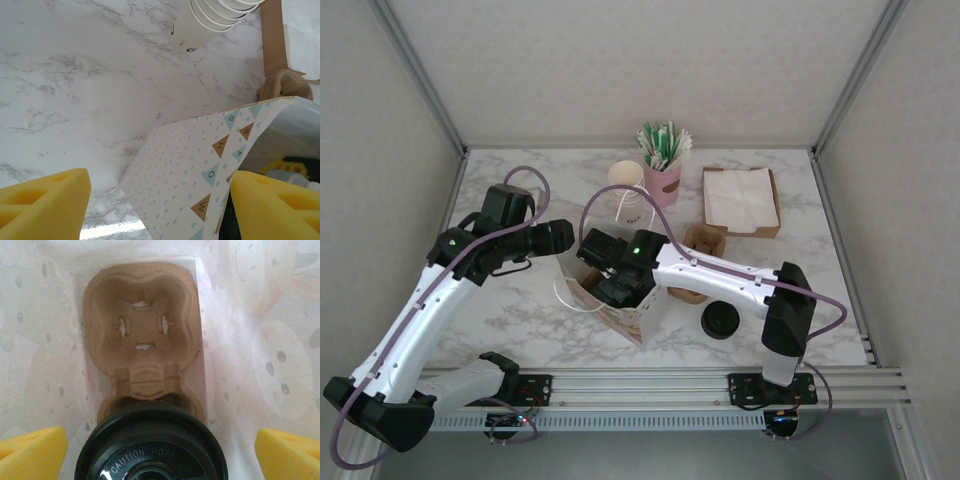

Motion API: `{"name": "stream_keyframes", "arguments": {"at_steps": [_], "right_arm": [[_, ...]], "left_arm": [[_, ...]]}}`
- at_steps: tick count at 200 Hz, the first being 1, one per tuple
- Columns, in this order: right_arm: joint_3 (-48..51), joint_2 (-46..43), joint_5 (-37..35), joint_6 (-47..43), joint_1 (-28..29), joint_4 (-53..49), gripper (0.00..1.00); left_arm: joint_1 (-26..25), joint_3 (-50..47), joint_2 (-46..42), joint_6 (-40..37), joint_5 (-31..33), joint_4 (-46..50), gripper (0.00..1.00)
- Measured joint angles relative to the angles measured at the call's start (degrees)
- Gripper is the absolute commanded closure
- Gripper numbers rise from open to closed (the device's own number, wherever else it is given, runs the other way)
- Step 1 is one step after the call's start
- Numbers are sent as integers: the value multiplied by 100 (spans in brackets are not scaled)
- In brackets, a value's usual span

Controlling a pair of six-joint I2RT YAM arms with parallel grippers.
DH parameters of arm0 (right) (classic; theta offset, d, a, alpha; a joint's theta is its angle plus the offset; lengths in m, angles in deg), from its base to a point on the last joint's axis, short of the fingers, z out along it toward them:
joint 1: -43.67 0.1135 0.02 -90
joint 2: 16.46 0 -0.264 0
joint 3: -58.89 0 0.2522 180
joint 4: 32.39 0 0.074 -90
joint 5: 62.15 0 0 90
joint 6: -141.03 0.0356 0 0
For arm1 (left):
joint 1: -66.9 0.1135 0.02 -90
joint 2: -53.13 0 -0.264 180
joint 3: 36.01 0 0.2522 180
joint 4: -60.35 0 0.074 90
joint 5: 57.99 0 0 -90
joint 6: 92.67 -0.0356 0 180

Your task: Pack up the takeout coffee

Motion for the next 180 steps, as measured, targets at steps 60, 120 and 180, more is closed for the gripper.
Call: {"name": "stream_keyframes", "arguments": {"at_steps": [60, 120, 180], "right_arm": [[-284, 125, -4, 37, -2, -127, 1], [-415, 125, -48, 144, -4, -299, 1], [-564, 114, -44, 188, -7, -470, 1]], "left_arm": [[-31, 11, -7, 2, 7, 0, 27], [-31, 46, -9, 2, 149, 0, 27], [-35, 57, -9, 2, 264, 2, 27]]}}
